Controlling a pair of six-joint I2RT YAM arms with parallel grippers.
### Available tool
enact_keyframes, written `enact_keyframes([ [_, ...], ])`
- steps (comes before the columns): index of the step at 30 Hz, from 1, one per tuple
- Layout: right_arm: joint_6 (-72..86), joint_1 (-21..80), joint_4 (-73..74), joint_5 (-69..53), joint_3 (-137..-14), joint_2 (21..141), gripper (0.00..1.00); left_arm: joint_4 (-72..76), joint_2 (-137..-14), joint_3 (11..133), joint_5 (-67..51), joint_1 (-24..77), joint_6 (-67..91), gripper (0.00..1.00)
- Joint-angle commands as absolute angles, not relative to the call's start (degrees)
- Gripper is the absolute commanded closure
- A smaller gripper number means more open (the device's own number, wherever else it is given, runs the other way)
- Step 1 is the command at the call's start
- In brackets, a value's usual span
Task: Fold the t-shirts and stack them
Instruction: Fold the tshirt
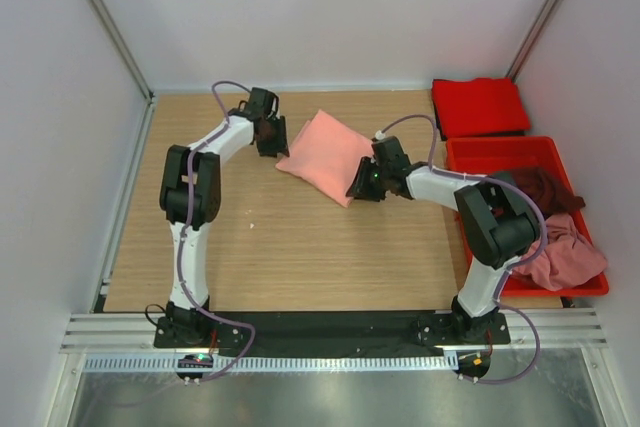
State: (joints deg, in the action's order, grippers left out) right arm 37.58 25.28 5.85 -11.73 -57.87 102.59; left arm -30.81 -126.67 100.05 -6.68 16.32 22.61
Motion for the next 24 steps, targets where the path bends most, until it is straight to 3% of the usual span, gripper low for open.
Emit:
enact_keyframes([
  [1, 37.09, 26.28, 4.13, -11.43, -56.69, 101.34, 0.66, -31.82, -124.99, 98.62, -5.28, 16.0, 24.87, 0.6],
  [2, 36.57, 26.28, 4.13, -11.25, -55.38, 100.29, 0.71, -31.82, -123.33, 97.48, -4.23, 16.0, 25.92, 0.62],
  [3, 35.08, 26.28, 4.3, -11.16, -54.68, 99.85, 0.84, -31.99, -122.09, 95.47, -3.87, 16.0, 26.88, 0.64],
  [6, 32.18, 26.19, 6.14, -11.51, -52.04, 97.74, 0.99, -35.32, -116.66, 92.12, -0.8, 16.08, 32.59, 0.65],
  [12, 27.95, 25.4, 13.86, -11.69, -44.92, 89.93, 0.99, -40.17, -102.25, 83.33, 3.7, 19.07, 38.58, 0.6],
  [15, 27.95, 24.79, 20.09, -8.18, -43.24, 86.24, 0.86, -36.23, -97.32, 79.46, -1.9, 20.3, 38.76, 0.59],
  [19, 31.81, 22.59, 26.97, -2.03, -42.8, 81.31, 0.57, -29.99, -96.24, 77.34, -7.28, 21.09, 38.94, 0.59],
  [22, 31.99, 22.41, 31.28, -0.7, -45.69, 76.92, 0.54, -23.58, -99.04, 78.31, -15.7, 21.53, 38.85, 0.59],
  [24, 32.08, 22.32, 32.34, -2.54, -48.5, 74.55, 0.63, -17.88, -101.59, 79.45, -21.67, 21.71, 39.02, 0.59],
])
